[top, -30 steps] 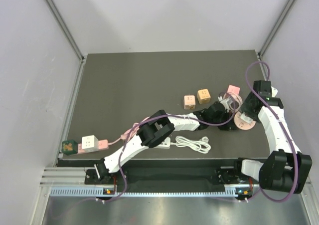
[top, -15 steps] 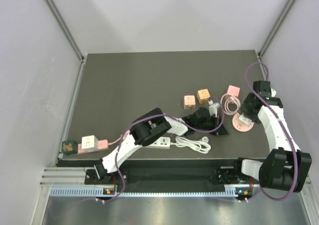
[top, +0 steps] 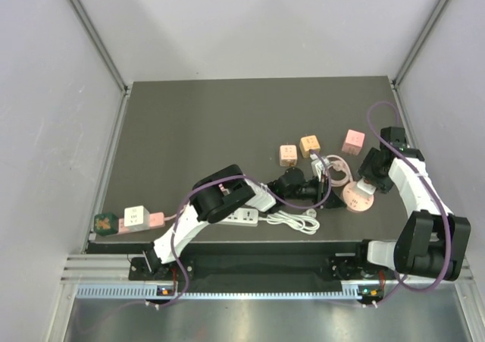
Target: Pull the plug off the socket
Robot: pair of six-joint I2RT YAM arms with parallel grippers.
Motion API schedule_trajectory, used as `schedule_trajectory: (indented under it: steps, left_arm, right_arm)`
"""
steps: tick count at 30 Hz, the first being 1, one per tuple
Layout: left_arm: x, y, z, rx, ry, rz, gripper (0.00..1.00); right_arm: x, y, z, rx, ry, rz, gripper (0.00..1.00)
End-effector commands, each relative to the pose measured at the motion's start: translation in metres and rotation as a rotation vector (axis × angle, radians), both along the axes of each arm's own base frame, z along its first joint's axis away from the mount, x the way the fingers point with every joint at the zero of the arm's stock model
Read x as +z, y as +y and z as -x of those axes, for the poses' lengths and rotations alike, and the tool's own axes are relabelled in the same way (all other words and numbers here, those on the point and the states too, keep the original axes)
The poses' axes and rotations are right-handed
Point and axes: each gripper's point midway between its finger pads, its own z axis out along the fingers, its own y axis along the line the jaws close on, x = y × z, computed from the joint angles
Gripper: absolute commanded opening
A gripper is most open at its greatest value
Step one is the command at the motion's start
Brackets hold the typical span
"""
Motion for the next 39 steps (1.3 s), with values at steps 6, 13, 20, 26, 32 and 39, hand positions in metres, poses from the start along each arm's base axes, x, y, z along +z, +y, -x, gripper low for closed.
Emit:
schedule_trajectory:
  steps: [6,13,20,26,32,39]
  left_arm:
    - [0.049,-0.013,0.002,-0.048,-0.074,0.138,0.24]
    - [0.018,-0.031,-0.004,-0.037,-0.034,0.026,0.22]
    - [0.005,-0.038,-0.003,-0.035,-0.020,-0.016,0.20]
    - [-0.003,-0.039,-0.005,-0.030,-0.007,-0.041,0.18]
    - [-0.012,-0.043,-0.010,-0.014,0.011,-0.067,0.15]
    - [-0.029,-0.045,-0.018,0.031,0.051,-0.140,0.10]
  right_arm:
    - [-0.007,0.014,-0.001,0.057,0.009,-0.080,0.11]
    - [-0.003,0.018,-0.003,0.081,-0.013,-0.080,0.46]
    - [-0.004,0.019,-0.005,0.090,-0.012,-0.069,0.78]
    - [-0.005,0.019,-0.006,0.096,-0.007,-0.062,0.83]
    - [-0.005,0.018,-0.008,0.088,-0.014,-0.047,0.75]
    - [-0.009,0.016,-0.012,0.072,-0.022,-0.039,0.73]
